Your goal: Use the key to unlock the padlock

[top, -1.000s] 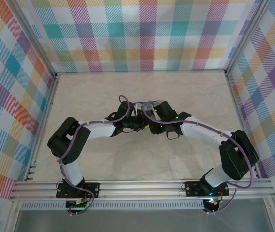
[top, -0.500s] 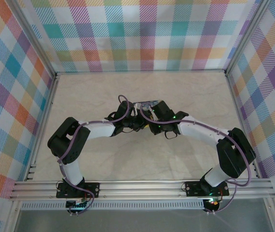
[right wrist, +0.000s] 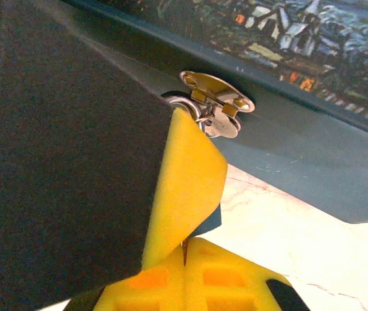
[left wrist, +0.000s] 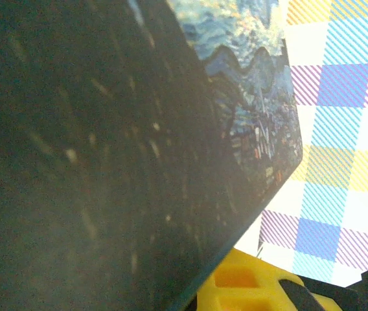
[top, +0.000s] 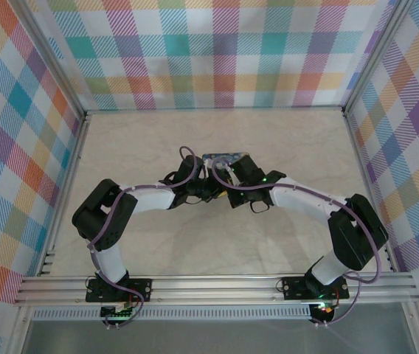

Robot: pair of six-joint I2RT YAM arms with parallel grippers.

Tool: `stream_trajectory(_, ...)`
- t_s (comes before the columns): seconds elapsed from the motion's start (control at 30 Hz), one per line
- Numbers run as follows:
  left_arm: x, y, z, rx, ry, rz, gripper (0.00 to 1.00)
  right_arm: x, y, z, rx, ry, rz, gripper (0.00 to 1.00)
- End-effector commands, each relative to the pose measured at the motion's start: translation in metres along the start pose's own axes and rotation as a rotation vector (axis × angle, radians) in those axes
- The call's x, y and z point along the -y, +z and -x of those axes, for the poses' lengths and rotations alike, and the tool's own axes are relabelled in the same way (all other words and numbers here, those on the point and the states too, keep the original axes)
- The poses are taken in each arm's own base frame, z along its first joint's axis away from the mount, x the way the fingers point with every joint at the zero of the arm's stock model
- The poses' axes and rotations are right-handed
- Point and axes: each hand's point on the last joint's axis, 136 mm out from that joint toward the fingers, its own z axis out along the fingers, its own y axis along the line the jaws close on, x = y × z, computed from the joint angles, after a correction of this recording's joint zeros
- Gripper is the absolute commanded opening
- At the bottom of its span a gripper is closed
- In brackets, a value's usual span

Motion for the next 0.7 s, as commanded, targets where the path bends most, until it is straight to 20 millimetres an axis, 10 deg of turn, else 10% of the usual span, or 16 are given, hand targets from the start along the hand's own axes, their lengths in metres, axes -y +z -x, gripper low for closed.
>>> stream_trajectory(0.0, 0.007, -0.009, -0.003, 0.009, 0.026, -0.025, 0.13, -0.007, 0.012, -0.009, -0.021, -0.001, 0.036, 0.00)
stream_trajectory(0.67, -0.031, -0.013, -0.006, 0.048, 0.009, 0.091, 0.40, -0.009, 0.044, -0.035, -0.083, -0.006, 0.066, 0.00)
